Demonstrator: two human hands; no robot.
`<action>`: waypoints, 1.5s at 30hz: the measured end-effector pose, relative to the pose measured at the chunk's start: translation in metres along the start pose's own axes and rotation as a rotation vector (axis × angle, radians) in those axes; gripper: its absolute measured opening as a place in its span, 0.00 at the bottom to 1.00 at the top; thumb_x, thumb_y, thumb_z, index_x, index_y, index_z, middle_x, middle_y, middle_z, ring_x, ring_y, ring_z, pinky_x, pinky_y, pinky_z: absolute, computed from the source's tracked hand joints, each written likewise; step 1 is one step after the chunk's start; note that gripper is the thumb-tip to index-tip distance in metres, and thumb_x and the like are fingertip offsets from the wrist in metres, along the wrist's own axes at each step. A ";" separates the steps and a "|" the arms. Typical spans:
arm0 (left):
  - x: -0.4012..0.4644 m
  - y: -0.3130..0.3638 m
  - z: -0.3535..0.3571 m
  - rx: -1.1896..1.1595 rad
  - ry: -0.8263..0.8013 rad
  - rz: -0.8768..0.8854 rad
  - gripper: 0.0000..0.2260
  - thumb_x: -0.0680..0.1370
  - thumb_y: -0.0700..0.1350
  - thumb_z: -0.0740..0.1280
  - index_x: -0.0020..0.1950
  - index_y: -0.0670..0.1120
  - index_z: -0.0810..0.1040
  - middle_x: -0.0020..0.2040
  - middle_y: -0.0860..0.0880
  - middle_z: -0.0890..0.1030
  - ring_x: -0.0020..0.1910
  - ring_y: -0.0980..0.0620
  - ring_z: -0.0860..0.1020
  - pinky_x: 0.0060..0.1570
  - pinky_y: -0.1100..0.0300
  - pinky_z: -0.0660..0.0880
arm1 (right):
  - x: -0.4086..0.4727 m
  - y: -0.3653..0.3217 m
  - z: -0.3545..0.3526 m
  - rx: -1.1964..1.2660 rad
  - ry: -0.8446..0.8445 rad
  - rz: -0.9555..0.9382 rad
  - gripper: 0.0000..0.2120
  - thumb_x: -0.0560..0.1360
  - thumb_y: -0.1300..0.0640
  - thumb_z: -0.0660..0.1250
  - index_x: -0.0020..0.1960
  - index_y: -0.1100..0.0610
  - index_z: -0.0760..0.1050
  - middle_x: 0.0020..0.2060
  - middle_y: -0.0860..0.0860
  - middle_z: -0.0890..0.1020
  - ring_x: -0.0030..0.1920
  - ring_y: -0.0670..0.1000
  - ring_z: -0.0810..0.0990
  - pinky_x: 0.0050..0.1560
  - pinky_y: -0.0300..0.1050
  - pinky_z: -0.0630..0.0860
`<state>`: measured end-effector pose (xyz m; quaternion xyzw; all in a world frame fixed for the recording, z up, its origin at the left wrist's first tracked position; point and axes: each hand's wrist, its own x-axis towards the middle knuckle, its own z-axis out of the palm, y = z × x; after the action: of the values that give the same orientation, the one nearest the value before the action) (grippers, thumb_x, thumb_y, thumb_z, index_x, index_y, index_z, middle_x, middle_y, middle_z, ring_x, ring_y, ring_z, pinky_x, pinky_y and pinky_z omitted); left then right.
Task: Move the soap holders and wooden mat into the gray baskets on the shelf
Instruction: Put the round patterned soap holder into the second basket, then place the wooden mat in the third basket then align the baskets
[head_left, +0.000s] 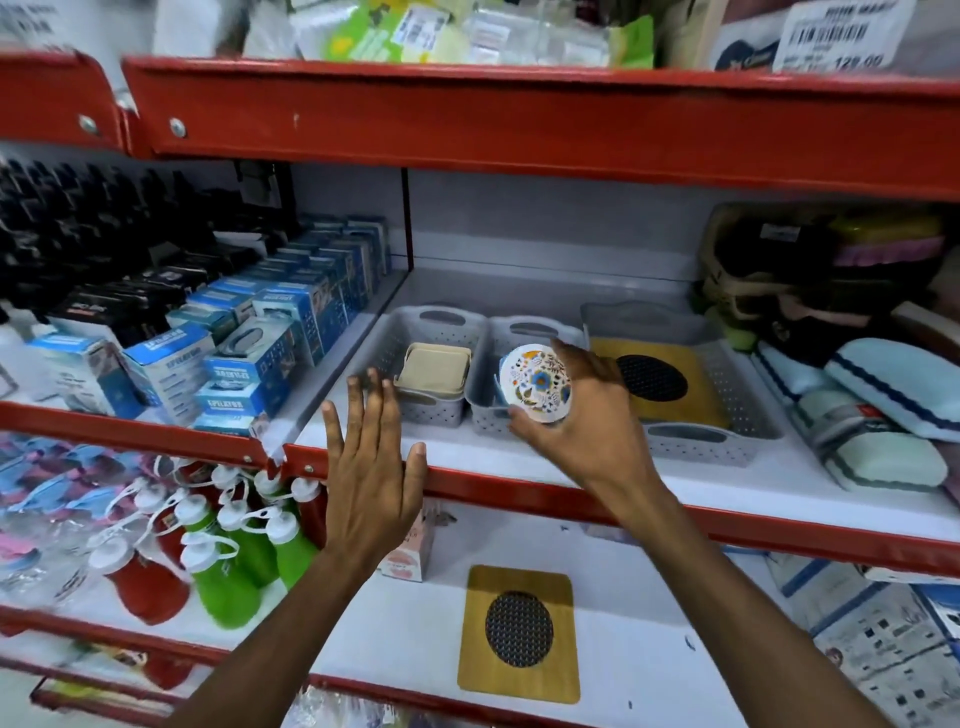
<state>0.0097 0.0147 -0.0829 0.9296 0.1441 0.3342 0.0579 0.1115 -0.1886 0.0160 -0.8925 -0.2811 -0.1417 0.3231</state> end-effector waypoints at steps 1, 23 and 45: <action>0.000 0.000 0.000 -0.002 0.002 0.002 0.32 0.81 0.54 0.48 0.81 0.39 0.50 0.83 0.41 0.48 0.83 0.45 0.45 0.80 0.38 0.45 | 0.013 0.001 -0.001 -0.028 -0.042 0.045 0.38 0.66 0.42 0.75 0.71 0.55 0.68 0.63 0.56 0.77 0.64 0.57 0.73 0.63 0.48 0.74; 0.000 0.002 -0.004 -0.017 -0.033 -0.019 0.32 0.81 0.54 0.48 0.81 0.40 0.48 0.83 0.42 0.45 0.83 0.46 0.41 0.80 0.39 0.43 | 0.049 0.007 -0.008 -0.191 -0.320 -0.012 0.32 0.76 0.45 0.68 0.76 0.52 0.61 0.73 0.53 0.71 0.68 0.56 0.74 0.63 0.47 0.74; -0.155 0.065 0.130 -0.336 -0.931 -0.469 0.27 0.78 0.50 0.63 0.72 0.36 0.64 0.67 0.36 0.74 0.67 0.38 0.72 0.66 0.49 0.72 | -0.215 0.167 0.146 0.048 -0.452 0.389 0.20 0.80 0.54 0.62 0.70 0.59 0.71 0.67 0.57 0.77 0.68 0.57 0.74 0.71 0.47 0.67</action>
<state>-0.0063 -0.0965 -0.2630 0.9002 0.2510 -0.1162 0.3364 0.0485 -0.2864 -0.2695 -0.9307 -0.1730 0.1318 0.2942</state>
